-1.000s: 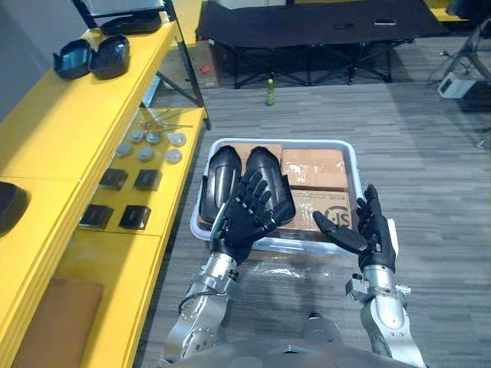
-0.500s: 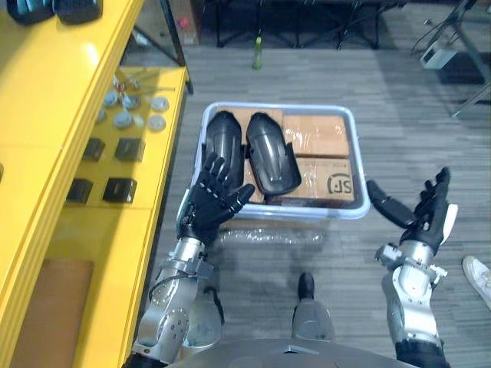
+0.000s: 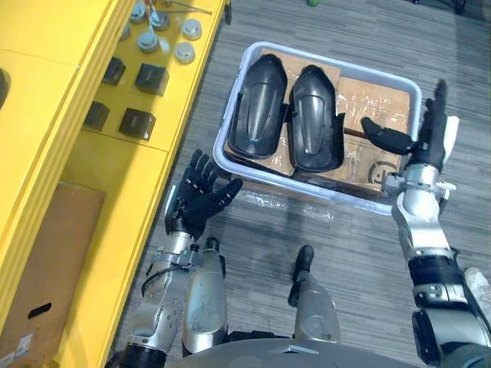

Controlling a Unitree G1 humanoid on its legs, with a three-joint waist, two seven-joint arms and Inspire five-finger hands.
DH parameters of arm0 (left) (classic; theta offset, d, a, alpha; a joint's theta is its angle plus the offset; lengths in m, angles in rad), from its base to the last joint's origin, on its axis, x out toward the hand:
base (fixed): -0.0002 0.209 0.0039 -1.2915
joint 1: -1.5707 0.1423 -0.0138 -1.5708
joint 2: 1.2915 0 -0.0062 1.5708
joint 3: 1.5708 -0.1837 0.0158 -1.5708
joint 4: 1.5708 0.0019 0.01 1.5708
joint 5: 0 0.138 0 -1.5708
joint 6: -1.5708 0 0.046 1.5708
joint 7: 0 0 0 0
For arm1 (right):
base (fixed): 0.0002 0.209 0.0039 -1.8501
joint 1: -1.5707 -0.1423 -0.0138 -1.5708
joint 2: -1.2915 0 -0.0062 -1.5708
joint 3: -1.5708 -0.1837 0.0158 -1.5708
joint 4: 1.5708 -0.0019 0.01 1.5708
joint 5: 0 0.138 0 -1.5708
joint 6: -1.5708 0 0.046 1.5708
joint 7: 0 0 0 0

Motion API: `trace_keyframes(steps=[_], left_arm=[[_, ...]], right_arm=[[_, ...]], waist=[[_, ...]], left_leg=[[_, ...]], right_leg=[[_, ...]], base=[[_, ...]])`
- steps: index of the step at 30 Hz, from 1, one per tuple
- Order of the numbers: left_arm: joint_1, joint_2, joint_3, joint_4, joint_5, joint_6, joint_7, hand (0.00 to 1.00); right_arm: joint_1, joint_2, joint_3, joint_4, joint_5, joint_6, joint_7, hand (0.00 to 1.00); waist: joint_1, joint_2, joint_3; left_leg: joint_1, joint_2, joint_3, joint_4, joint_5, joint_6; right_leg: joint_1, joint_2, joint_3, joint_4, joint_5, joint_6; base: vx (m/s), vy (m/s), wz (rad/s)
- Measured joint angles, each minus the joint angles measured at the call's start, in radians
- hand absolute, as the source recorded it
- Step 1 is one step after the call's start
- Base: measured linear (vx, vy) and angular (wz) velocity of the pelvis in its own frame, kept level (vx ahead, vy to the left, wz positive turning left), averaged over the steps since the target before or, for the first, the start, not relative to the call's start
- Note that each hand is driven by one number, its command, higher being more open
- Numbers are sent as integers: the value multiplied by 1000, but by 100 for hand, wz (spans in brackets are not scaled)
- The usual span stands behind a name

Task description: Walk over and take three plastic housings, then place them on the shelf

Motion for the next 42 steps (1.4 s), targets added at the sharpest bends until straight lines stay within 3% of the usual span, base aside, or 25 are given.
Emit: trace_keyframes(steps=[3, 11, 16, 17, 20, 25, 33, 37, 42], left_arm=[[-5, 3, -10, 45, 26, 0, 22, 100], [-16, 1, -28, 114, 25, -3, 45, 100], [-20, -2, -39, 115, 25, -12, 62, 100], [-20, -3, -44, 116, 25, -15, 64, 100], [-20, -3, -58, 116, 25, -16, 65, 100], [-20, -2, -65, 118, 22, -16, 65, 100], [-9, -2, -66, 144, 21, -17, 66, 100], [-8, -1, -59, 140, 21, -17, 67, 100], [9, 0, -51, 89, 26, -18, 67, 100]], right_arm=[[-91, -57, 40, 65, 1, 48, 20, 100], [-222, -122, 98, 279, 2, 190, 88, 100], [-278, -150, 109, 444, 3, 285, 117, 100], [-282, -153, 109, 459, 2, 296, 134, 0], [-297, -185, 113, 491, -3, 304, 195, 0], [-359, -260, 155, 615, -154, 289, 284, 0], [-355, -273, 186, 696, -132, 291, 342, 0], [-353, -229, 146, 699, -107, 279, 330, 0], [-310, -226, 90, 679, -111, 297, 234, 0]], waist=[[14, 1, 29], [39, 22, 42], [50, 35, 49], [49, 37, 50], [52, 41, 51], [52, 41, 51], [54, 42, 51], [51, 41, 51], [60, 35, 52]], left_leg=[[-27, 0, -9, 18, 0, 0], [-57, -1, -29, 19, 13, 2], [-57, -13, -43, -20, 51, -2], [-57, -14, -48, -29, 57, -3], [-57, -14, -55, -41, 66, -5], [-52, -17, -76, -88, 102, -13], [-11, -7, -82, -158, 146, -26], [26, 3, -63, -172, 146, -28], [85, 7, -57, -240, 169, -35]], right_leg=[[-27, 0, -4, 24, -3, -3], [-49, -1, -22, 44, -5, -4], [-56, -9, -40, 49, -5, -6], [-58, -10, -45, 54, -7, -9], [-59, -10, -52, 62, -11, -14], [-59, -9, -78, 63, -15, -21], [-46, 0, -90, 63, -22, -33], [-26, 6, -76, 58, -22, -35], [13, 11, -82, 35, -26, -42]], base=[[-45, 18, 6], [-50, 5, 5], [-21, -15, 12], [-20, -21, 12], [-35, -10, 9], [-49, -25, 13], [-3, -38, 3], [11, -16, -10], [12, -30, 1]])
